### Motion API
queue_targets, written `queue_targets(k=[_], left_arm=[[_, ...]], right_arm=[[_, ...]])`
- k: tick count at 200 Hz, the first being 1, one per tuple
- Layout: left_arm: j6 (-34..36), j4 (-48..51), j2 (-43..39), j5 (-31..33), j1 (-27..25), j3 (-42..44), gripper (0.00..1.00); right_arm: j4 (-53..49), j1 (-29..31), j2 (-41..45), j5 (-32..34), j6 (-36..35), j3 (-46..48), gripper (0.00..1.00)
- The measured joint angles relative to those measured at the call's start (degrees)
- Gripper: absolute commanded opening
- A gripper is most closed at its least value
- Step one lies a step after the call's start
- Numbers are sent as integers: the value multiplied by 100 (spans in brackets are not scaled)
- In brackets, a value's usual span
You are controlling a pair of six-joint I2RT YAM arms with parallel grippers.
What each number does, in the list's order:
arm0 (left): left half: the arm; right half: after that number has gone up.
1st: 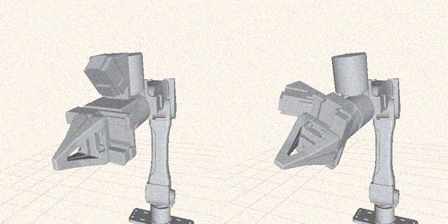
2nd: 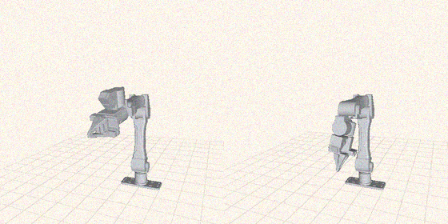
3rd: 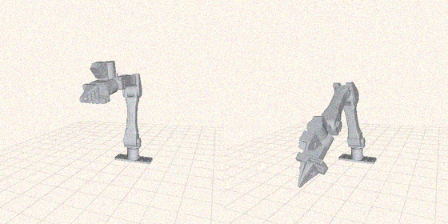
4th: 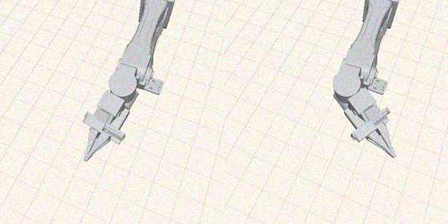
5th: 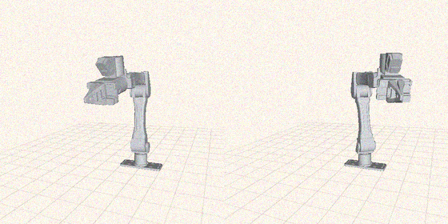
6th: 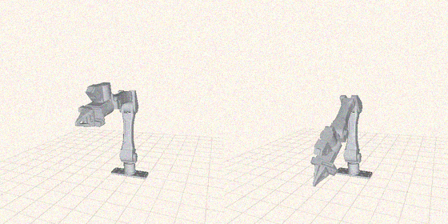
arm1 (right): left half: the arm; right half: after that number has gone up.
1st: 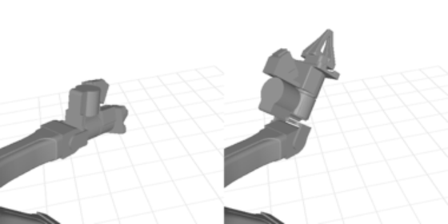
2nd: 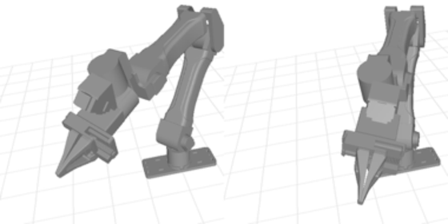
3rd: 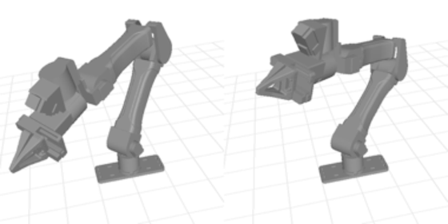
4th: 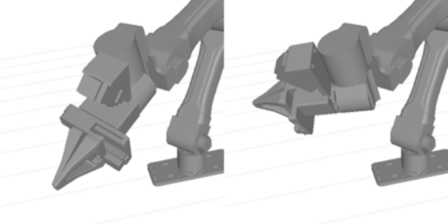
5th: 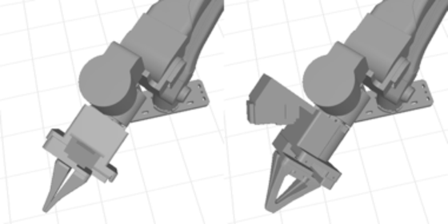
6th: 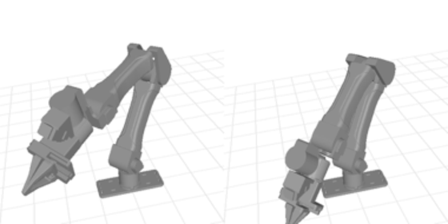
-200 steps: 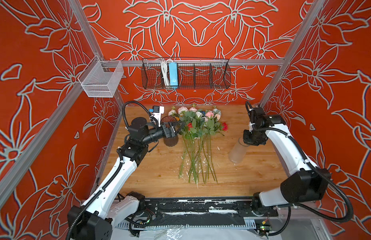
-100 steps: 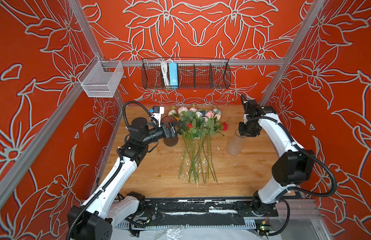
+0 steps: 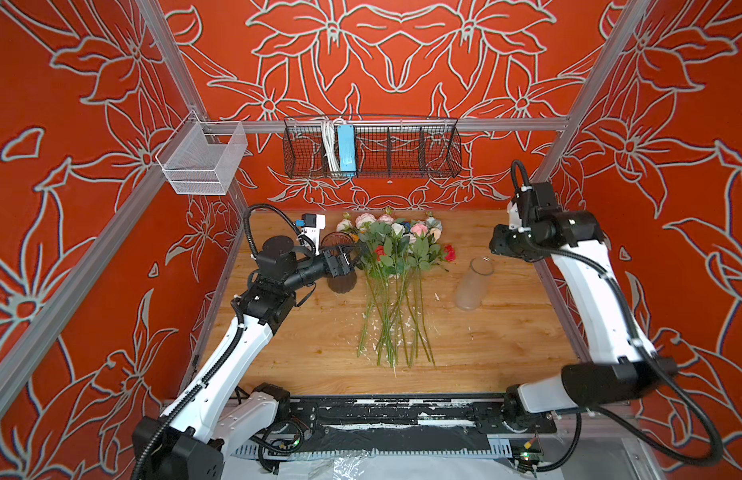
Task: Arrange the flowers into the vase
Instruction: 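Open the right gripper and move it over the rose stems, then grasp the stem of the white rose with the right gripper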
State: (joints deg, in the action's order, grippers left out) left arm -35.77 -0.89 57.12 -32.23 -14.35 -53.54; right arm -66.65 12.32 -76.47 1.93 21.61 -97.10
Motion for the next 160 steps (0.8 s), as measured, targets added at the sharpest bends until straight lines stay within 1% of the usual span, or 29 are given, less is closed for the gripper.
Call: queue_targets(k=[7,21,31,43,53,64,75,91,104,122,160], left_arm=[[-2,44,-107,179,0,9,99],[-2,96,-332,546,2,11,99],[0,96,-494,807,4,22,99],[0,92,-654,1088,15,72,99],[-2,105,-723,1259,26,114,99],[-4,129,-739,1403,52,138,99],[-9,155,-717,1486,79,155,99],[-31,188,-682,1552,109,166,99],[-72,195,-671,1585,133,175,99],[-166,195,-682,1622,190,199,99],[-337,184,-726,1681,398,282,99]], right_arm=[[315,448,487,103,157,435,33],[815,1298,1285,236,564,1285,30],[1172,1899,1784,492,874,1932,27],[1547,2459,2120,844,1150,2566,24],[1840,2809,2100,1058,1320,2944,21],[2105,3121,1720,1224,1453,3165,19],[2365,3316,1222,1294,1471,3187,16],[2771,3506,162,1311,1456,3082,13],[2940,3563,-568,1285,1386,2914,12],[3123,3598,-1357,1231,1290,2570,13],[3289,3469,-2671,1189,1152,1502,15]])
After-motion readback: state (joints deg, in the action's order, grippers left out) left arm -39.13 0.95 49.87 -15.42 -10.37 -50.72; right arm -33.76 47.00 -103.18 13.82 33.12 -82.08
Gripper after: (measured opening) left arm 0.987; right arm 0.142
